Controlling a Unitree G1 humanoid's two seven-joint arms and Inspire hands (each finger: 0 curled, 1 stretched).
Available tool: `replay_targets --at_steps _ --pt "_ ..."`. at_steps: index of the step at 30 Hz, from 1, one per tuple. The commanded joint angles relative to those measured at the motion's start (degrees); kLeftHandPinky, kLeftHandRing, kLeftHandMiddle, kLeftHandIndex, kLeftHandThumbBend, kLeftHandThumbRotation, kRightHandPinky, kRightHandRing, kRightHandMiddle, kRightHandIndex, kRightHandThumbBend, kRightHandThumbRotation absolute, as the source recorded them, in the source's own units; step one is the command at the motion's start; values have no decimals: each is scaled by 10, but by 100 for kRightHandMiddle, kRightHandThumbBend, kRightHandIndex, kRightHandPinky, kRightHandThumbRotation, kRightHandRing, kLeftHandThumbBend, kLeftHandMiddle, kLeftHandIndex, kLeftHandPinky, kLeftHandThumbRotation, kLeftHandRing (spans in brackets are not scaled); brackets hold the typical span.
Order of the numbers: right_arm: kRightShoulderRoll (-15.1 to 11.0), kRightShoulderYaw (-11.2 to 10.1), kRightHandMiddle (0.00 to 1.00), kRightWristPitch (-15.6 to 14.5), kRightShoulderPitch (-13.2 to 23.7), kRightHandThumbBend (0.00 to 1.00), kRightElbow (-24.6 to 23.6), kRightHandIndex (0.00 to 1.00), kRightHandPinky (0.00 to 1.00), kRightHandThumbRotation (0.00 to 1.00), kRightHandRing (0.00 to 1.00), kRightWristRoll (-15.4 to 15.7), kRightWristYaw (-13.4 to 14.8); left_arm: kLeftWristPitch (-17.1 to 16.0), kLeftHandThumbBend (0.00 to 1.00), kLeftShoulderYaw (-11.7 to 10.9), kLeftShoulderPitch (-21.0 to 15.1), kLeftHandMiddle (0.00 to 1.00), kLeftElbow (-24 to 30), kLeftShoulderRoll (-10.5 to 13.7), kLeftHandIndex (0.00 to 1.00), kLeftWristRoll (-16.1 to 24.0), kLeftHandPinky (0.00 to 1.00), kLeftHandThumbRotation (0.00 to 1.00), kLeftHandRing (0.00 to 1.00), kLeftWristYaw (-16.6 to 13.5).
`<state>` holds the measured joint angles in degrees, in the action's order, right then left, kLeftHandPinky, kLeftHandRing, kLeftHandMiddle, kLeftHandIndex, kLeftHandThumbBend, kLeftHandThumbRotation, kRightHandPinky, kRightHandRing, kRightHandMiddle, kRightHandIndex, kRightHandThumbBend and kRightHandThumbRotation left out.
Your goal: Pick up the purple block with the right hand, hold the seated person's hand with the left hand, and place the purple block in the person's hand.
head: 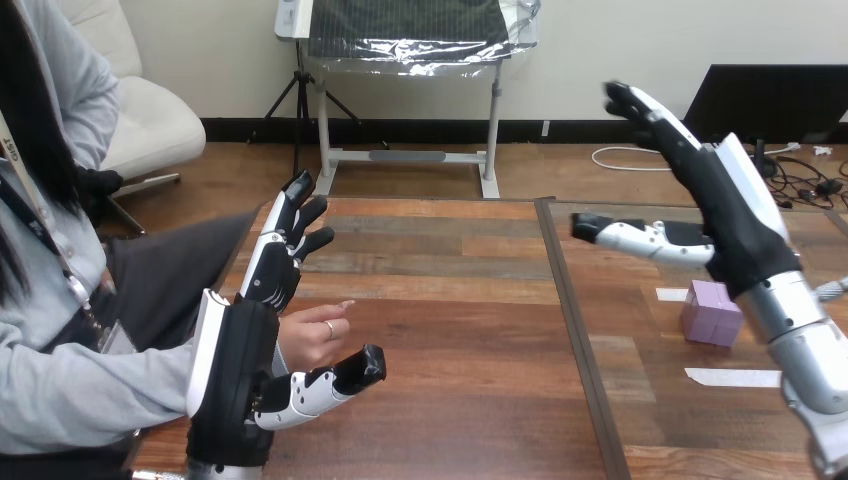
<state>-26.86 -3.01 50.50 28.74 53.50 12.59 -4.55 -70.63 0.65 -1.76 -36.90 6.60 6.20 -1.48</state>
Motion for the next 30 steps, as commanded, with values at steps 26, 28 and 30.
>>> replay_targets --at_steps 26,28,30 --pt "-53 57 100 -82 116 100 142 100 98 67 100 108 120 -13 100 -10 -23 97 12 1 95 -16 86 66 94 12" --pt "-53 60 100 -88 120 100 149 100 98 68 100 111 125 -13 100 -11 -24 97 12 2 95 -15 86 66 94 13" --pt "-54 64 100 -95 123 100 155 100 98 68 100 116 131 -12 100 -11 -23 97 14 2 95 -14 86 66 94 13"
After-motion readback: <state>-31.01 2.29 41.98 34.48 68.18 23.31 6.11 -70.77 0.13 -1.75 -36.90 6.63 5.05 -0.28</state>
